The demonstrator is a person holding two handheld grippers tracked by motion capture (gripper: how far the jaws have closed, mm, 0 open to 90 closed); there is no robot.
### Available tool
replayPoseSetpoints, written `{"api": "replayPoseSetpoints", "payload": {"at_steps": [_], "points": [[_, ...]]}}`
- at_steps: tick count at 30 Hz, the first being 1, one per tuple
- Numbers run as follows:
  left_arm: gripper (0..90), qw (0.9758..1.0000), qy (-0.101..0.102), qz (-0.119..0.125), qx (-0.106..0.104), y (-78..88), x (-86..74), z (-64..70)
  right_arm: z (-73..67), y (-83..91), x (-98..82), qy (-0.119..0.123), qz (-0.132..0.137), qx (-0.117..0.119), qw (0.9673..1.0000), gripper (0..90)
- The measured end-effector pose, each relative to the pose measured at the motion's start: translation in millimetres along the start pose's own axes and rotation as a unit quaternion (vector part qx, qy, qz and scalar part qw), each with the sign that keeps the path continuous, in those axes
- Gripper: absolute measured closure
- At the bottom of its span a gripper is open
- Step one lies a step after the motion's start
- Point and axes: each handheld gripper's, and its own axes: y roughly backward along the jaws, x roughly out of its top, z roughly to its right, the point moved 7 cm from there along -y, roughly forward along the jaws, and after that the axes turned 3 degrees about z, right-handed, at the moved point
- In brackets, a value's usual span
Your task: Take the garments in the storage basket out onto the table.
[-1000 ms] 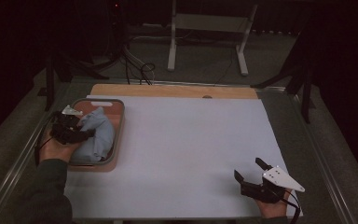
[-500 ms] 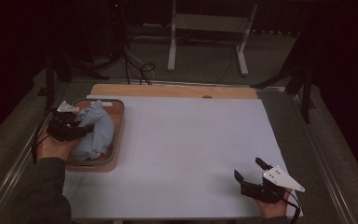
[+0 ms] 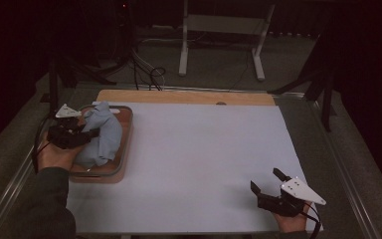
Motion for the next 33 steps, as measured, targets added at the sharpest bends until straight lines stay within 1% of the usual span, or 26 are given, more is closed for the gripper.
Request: {"api": "replayPoseSetpoints", "payload": {"at_steps": [2,6,11,12,21,28,33], "points": [[64.7,1.0000,-0.001,0.007,-0.002,1.0,1.8,1.2,-0.1,0.0,0.1,0.000,0.000,0.000,1.0000,9.9],[64.7,0.9999,-0.005,0.011,-0.008,3.0,4.5,3.0,0.1,-0.2,-0.1,0.001,0.000,0.000,1.0000,9.9],[64.7,0.9994,-0.010,0.020,-0.028,5.0,8.9,8.8,-0.2,-0.3,-0.1,0.002,-0.001,0.000,1.0000,9.9],[64.7,0.9992,-0.014,0.021,-0.031,5.4,10.0,10.2,-0.2,-0.3,-0.1,0.001,0.000,0.000,1.0000,9.9],[64.6,0.9983,-0.024,0.032,-0.042,6.7,18.4,19.6,0.1,-0.3,-0.2,0.002,0.000,0.000,1.0000,9.9],[64.6,0.9976,-0.039,0.031,-0.048,7.9,24.6,26.9,0.0,-0.5,-0.2,0.002,-0.001,0.000,1.0000,9.9],[64.6,0.9971,-0.042,0.035,-0.053,7.2,28.7,32.0,0.0,-0.5,-0.3,0.002,-0.001,0.000,1.0000,9.9]]}}
